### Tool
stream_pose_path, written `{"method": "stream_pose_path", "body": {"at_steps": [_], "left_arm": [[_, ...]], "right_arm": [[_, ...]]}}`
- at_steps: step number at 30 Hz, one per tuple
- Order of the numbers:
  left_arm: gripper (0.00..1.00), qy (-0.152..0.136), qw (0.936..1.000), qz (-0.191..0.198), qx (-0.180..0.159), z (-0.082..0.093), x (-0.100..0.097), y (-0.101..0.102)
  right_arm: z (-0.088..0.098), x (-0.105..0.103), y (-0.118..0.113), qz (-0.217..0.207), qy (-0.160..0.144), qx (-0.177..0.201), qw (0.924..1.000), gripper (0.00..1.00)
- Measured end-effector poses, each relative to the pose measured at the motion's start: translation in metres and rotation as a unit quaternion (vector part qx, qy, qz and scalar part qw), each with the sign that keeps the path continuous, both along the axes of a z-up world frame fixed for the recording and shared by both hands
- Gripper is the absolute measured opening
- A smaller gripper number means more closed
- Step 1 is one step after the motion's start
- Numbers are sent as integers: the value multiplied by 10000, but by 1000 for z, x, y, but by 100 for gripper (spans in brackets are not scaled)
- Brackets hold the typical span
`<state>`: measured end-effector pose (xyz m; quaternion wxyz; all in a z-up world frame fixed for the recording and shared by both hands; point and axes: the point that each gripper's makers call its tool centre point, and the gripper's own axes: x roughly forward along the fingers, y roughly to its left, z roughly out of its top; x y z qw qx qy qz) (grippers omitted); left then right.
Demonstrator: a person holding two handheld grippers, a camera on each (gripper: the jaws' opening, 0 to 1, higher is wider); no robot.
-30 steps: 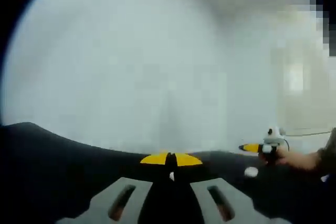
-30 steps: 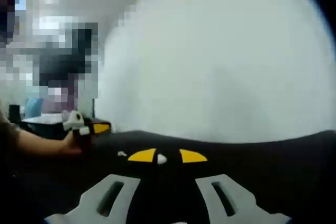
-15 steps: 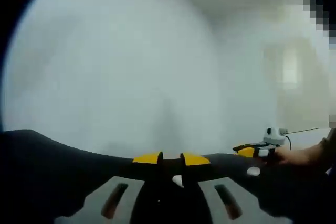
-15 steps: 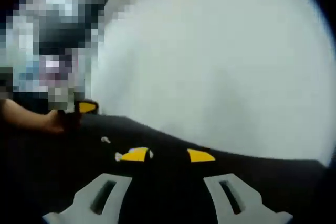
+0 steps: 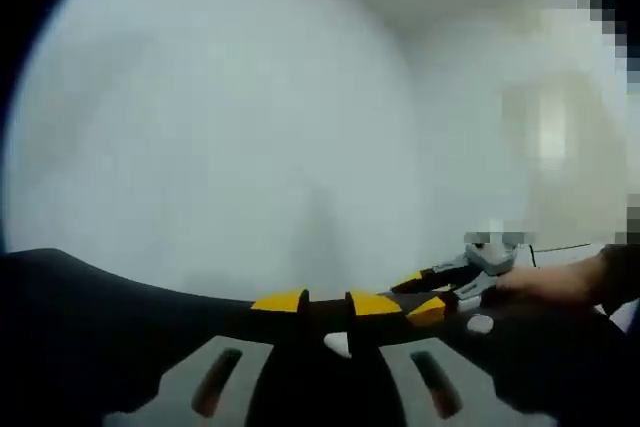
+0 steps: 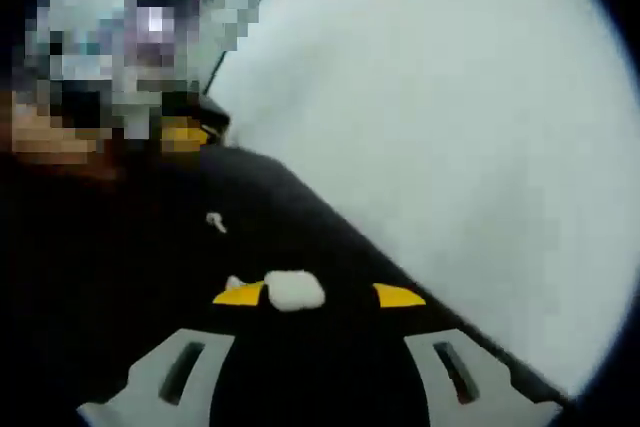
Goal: Pick up three earphones and place each one into its charging case using tactile feedback, ensure that each earphone is properly inserted and securely positioned inside the case.
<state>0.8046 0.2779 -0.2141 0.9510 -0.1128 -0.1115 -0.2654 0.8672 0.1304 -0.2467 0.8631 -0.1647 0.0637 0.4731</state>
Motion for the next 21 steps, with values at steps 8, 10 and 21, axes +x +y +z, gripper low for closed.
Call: {"method": "stream_pose_path", "body": {"at_steps": [8,10,21], "left_arm": [[12,61,9998,-39,-165,0,6,5],[12,78,9999,-61,-112,-2,6,4],[11,101,9999,-86,-100,-4,3,4]], "right_arm": [[-28,34,20,-102,1321,145,9911,49],[-33,38,27,26,1302,48,9915,49],[-58,31,35,741,2302,-286,9699,42]]}}
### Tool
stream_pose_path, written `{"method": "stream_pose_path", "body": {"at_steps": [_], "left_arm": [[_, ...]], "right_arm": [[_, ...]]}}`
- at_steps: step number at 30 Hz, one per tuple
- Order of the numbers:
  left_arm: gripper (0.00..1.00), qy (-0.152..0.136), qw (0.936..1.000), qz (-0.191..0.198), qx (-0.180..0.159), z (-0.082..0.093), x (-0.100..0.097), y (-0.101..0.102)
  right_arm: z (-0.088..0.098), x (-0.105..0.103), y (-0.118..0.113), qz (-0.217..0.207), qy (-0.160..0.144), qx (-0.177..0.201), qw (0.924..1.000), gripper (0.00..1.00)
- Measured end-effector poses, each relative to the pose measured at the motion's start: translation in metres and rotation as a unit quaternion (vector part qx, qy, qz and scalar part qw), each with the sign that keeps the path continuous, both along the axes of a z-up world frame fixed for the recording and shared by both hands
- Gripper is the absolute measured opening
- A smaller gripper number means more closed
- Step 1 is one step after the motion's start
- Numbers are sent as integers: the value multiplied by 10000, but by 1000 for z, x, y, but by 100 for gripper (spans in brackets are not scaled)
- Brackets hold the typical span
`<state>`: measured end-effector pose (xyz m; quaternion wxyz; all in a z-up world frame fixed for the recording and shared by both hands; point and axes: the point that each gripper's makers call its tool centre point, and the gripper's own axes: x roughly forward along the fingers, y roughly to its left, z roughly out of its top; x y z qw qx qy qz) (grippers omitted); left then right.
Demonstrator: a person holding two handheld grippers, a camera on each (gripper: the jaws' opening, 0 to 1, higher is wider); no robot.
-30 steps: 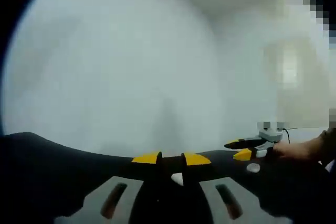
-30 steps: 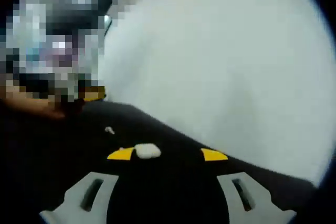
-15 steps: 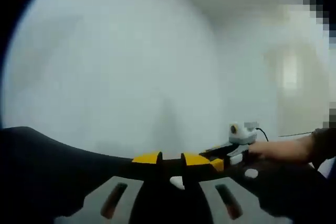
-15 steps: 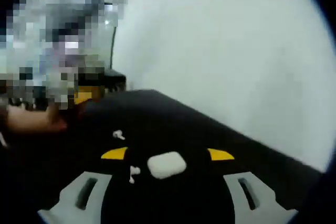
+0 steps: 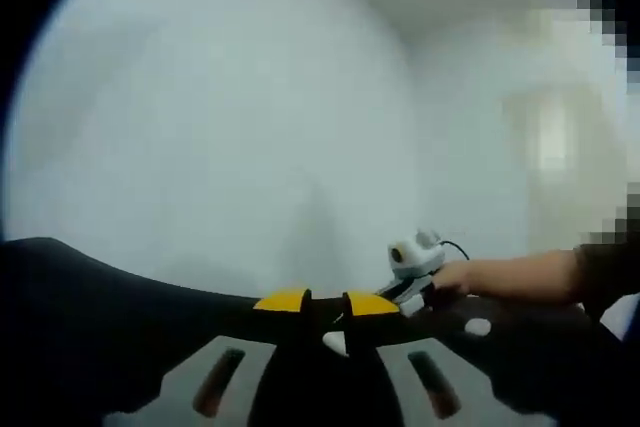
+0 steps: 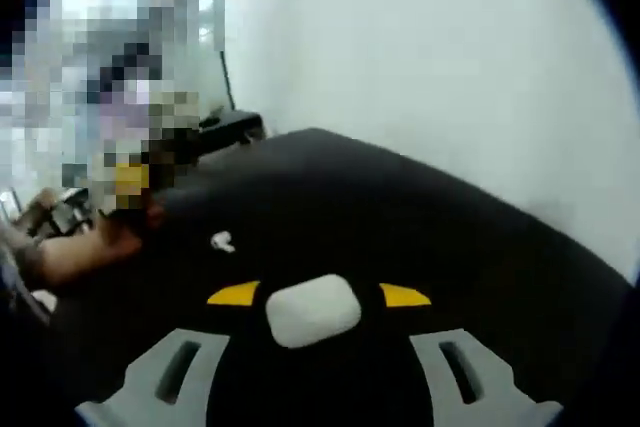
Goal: Pick up three earphones and place each one into its charging case using tactile feedback, ensure that each earphone is properly inserted and securely positioned inside the case.
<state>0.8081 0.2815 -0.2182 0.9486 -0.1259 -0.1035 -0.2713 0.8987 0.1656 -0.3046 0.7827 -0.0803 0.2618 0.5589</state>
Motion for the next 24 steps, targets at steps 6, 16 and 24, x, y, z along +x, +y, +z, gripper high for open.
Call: {"method": "stream_pose_path", "body": {"at_steps": [6,16,24], "left_arm": [[11,4,10000,-8,43,0,0,-2],[10,38,9999,-26,155,-2,0,-6],[10,53,9998,-34,198,-2,1,-6]], "right_arm": [[-18,-17,1,411,22,-493,9979,42],[-6,-27,4,215,118,-201,9995,41],[-15,-33,15,466,319,-341,9978,40]]}}
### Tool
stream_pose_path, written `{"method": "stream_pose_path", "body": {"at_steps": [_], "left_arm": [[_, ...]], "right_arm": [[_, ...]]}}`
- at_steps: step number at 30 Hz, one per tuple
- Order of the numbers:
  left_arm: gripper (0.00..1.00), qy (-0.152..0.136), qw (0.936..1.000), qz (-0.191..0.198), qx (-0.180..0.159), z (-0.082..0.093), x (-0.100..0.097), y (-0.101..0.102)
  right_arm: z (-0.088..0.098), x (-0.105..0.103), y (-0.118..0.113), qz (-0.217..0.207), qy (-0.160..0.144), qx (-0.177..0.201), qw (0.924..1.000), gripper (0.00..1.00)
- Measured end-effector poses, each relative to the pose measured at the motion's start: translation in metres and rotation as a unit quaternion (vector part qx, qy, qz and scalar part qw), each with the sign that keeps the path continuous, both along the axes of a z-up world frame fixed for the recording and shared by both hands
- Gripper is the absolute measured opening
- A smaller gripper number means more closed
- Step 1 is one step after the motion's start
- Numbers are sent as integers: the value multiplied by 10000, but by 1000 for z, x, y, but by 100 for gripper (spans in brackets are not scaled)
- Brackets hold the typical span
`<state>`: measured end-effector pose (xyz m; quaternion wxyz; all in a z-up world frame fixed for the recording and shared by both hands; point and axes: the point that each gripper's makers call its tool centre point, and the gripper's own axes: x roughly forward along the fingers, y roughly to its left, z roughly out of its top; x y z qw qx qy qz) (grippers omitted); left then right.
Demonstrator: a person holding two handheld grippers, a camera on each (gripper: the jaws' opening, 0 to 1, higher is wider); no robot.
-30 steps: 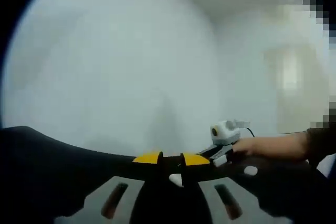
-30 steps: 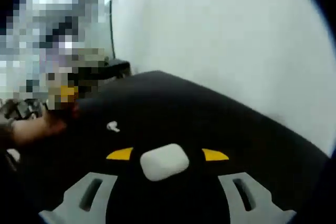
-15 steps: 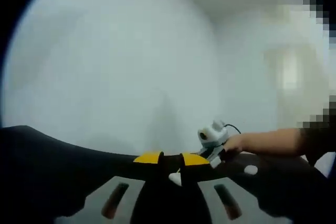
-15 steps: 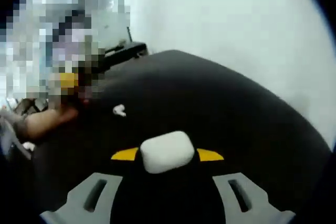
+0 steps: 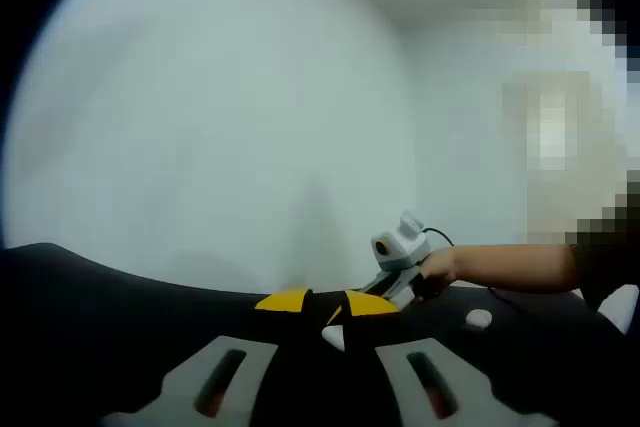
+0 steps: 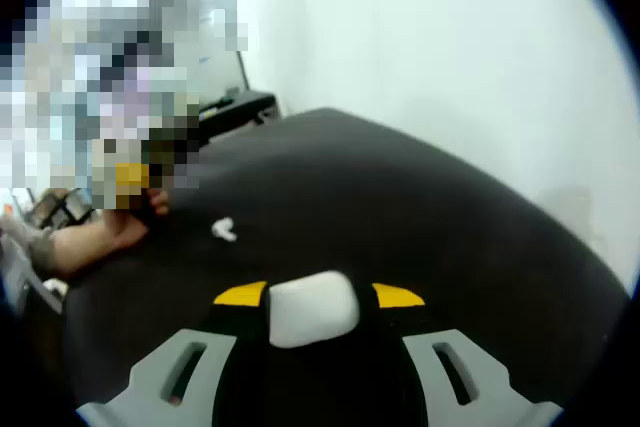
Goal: Pick up three earphones and place each one into its charging case using tactile feedback, ensure that each earphone is properly inserted and securely positioned inside the case.
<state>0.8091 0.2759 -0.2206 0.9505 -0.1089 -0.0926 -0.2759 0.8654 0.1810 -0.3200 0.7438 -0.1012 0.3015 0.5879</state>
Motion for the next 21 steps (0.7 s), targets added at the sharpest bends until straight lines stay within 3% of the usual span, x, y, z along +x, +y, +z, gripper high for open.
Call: {"method": "stream_pose_path", "body": {"at_steps": [4,6,14,16,17,18,19,21], "left_arm": [[10,3,10000,2,11,0,0,0],[10,4,10000,3,21,0,0,0],[9,22,10000,27,-1,-1,1,2],[9,23,10000,28,-7,-1,1,2],[9,20,10000,30,-12,0,1,2],[9,26,10000,35,-17,-1,1,2],[9,26,10000,37,-17,-1,1,2],[9,27,10000,39,3,-1,1,2]], "right_arm": [[-4,-6,1,-46,-77,-77,9999,42],[-2,2,-2,-55,-130,-146,9998,42],[10,17,-24,81,-937,-529,9942,39],[28,27,-29,-46,-1268,-271,9915,25],[36,28,-34,-145,-1274,-141,9917,20],[38,28,-38,-178,-1270,-162,9916,12],[39,32,-46,-116,-1478,-364,9883,7],[37,31,-55,-69,-1583,-547,9859,6]]}}
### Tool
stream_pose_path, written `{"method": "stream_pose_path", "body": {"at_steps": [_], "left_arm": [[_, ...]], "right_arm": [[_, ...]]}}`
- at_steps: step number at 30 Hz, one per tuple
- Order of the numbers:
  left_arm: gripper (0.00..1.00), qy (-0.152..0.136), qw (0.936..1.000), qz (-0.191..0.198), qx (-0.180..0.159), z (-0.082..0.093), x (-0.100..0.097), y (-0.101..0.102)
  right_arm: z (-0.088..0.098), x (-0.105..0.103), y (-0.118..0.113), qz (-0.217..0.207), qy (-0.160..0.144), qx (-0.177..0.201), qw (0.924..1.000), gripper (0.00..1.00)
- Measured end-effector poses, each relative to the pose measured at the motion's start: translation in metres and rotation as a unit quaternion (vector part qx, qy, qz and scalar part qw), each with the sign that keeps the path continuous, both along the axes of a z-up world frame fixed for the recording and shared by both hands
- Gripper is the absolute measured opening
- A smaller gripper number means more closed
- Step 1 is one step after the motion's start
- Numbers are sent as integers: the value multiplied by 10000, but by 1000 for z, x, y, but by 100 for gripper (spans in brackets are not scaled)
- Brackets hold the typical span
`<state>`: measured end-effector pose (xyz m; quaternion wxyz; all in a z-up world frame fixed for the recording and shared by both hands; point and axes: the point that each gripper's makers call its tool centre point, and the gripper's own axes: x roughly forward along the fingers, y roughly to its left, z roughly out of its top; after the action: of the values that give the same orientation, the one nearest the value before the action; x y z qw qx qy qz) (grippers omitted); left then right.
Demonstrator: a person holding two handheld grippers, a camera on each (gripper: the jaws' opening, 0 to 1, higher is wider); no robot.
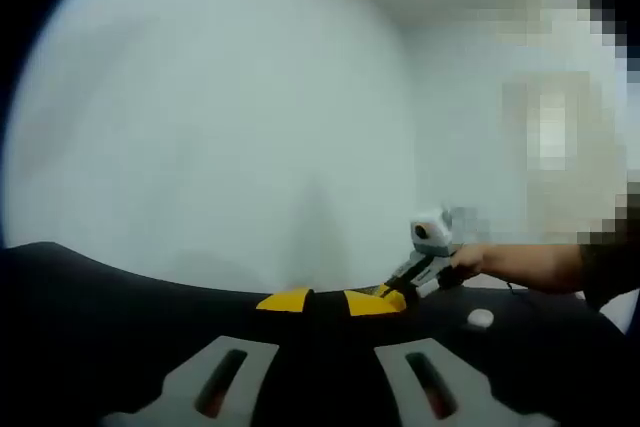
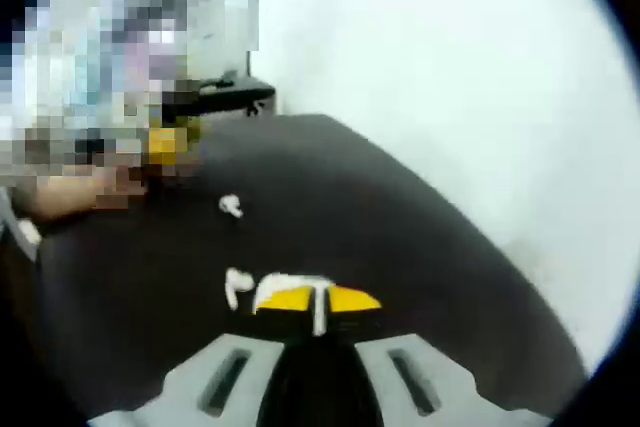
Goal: Pick up three earphones and place each one into its charging case using tactile feedback, ensure that each earphone is properly inserted and securely positioned inside the case.
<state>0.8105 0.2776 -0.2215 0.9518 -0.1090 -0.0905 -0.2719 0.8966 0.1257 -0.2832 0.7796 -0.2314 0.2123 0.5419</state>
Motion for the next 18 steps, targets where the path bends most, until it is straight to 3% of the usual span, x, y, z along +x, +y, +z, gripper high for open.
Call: {"method": "stream_pose_path", "body": {"at_steps": [3,9,12,18], "left_arm": [[9,0,10000,5,-1,0,0,0],[9,1,10000,13,18,-1,0,0],[9,5,10000,18,13,-1,0,0],[9,3,10000,8,29,-1,1,0]], "right_arm": [[-1,-11,-3,89,249,113,9996,10],[-1,-5,-4,-139,290,92,9994,29],[-5,-2,-2,-122,260,16,9996,30],[-18,8,11,-343,1157,363,9920,29]]}}
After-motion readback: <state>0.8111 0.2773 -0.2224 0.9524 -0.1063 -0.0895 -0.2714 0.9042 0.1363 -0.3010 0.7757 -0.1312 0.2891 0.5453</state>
